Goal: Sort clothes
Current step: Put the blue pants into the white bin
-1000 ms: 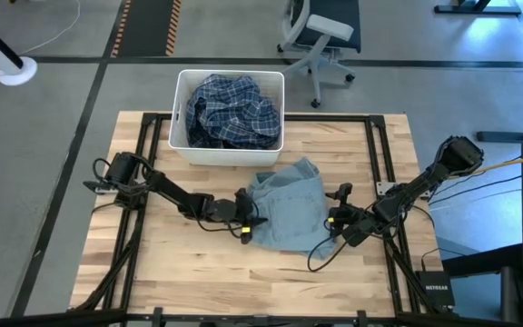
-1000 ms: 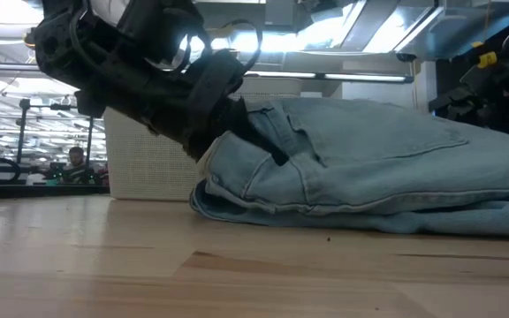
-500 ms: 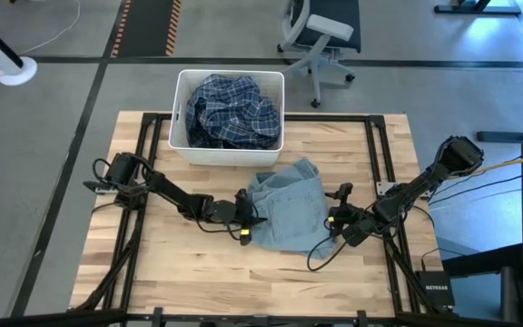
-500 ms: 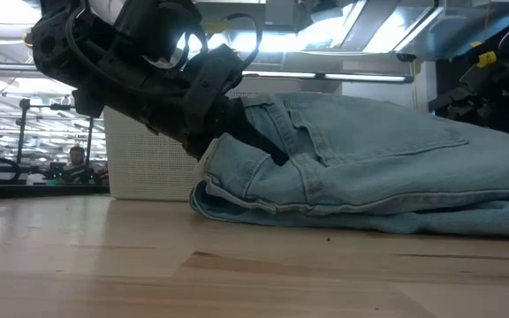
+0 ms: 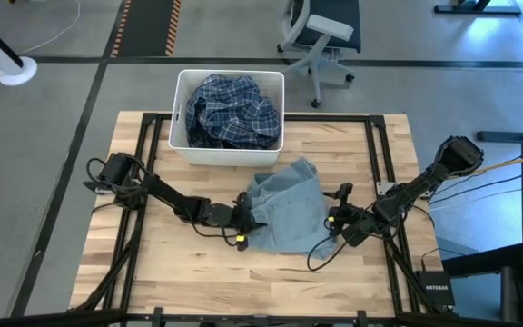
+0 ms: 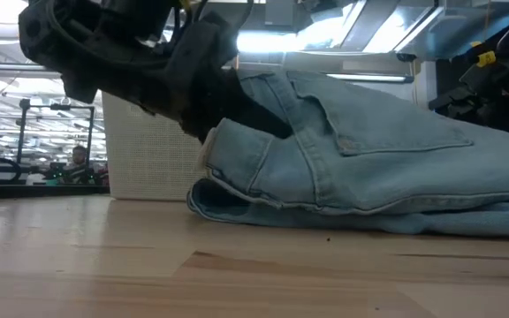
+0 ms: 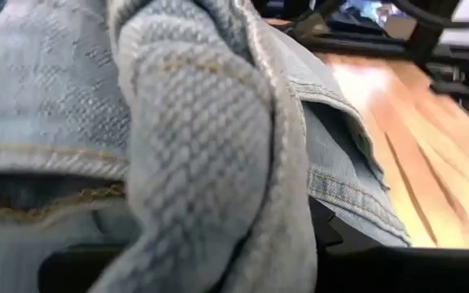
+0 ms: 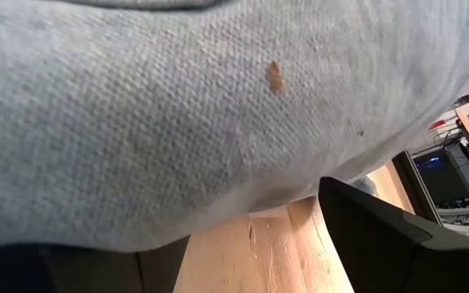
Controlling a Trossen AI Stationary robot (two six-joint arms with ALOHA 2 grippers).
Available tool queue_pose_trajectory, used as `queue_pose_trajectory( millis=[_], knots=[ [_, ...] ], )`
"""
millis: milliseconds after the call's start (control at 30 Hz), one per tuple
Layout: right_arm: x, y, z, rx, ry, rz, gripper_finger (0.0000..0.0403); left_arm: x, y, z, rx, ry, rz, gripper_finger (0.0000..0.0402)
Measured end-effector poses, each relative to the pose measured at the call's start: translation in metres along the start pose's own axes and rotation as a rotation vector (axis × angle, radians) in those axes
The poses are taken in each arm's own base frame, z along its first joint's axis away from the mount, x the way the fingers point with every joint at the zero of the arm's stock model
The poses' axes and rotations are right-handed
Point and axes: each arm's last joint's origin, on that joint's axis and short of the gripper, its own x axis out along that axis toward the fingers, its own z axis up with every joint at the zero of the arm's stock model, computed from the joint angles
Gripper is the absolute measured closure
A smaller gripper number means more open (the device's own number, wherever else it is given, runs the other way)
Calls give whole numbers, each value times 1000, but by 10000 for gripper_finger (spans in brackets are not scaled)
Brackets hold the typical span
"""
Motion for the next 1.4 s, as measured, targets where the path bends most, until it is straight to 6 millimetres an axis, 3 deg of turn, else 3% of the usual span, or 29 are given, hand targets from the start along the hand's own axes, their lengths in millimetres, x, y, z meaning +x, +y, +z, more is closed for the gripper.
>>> queue_pose_trajectory(
  millis=[867, 1200, 1400],
  knots=[
    [0, 1, 0, 9, 3, 23, 128, -2, -4, 2, 144, -20, 23, 379],
    [0, 1, 0, 10, 4, 25, 128, -10, -9, 19, 104, -94, 4, 380],
    [0, 3, 0, 45, 21, 98, 128, -16, -10, 31, 187, -135, 6, 377]
  ],
)
